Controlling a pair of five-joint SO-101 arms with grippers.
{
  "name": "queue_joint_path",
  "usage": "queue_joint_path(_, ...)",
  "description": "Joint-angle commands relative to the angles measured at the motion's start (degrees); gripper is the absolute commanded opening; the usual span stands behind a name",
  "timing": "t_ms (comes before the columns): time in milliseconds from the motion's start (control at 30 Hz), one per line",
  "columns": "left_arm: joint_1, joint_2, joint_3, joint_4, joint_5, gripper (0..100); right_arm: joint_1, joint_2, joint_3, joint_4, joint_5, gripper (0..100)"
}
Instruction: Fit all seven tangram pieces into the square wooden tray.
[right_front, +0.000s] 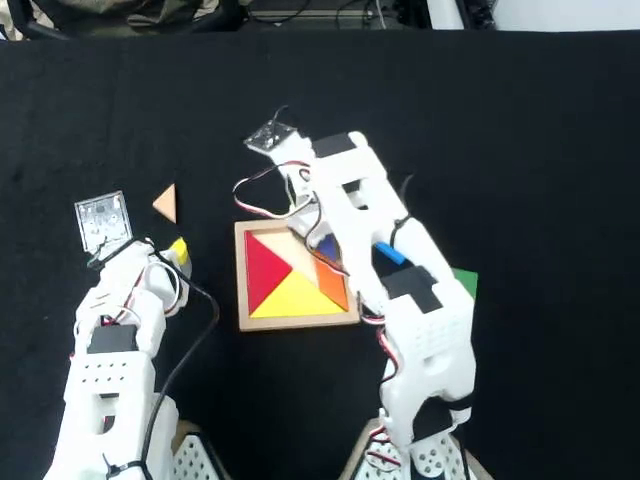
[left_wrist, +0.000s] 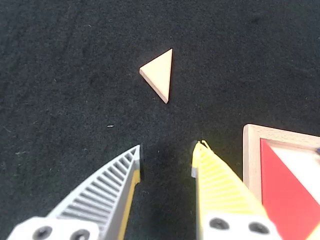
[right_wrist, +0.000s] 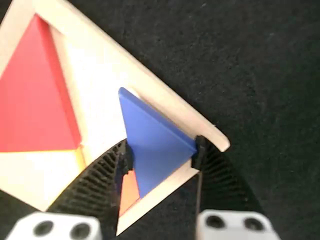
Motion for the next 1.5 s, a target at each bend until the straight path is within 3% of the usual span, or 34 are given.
queue_joint_path(0,0.7,-0.2,-0.6,-1.1,0.4,18,-0.4,-3.4,-0.3,1.7,-0.3,21.4)
queue_joint_path(433,0.6,-0.2,-0.6,-1.1,0.4,18,-0.7,-12.4,1.1,4.0,-0.2,21.3)
queue_joint_path(600,0.6,-0.2,-0.6,-0.9,0.4,18,-3.9,-13.0,1.4,0.6,-0.5,0.5)
queue_joint_path(1100,0.6,-0.2,-0.5,-0.9,0.4,18,-5.8,-1.2,-0.5,-1.8,-0.2,1.1)
queue_joint_path(1467,0.6,-0.2,-0.5,-1.0,0.4,18,1.2,-1.1,0.0,-3.3,2.5,1.1)
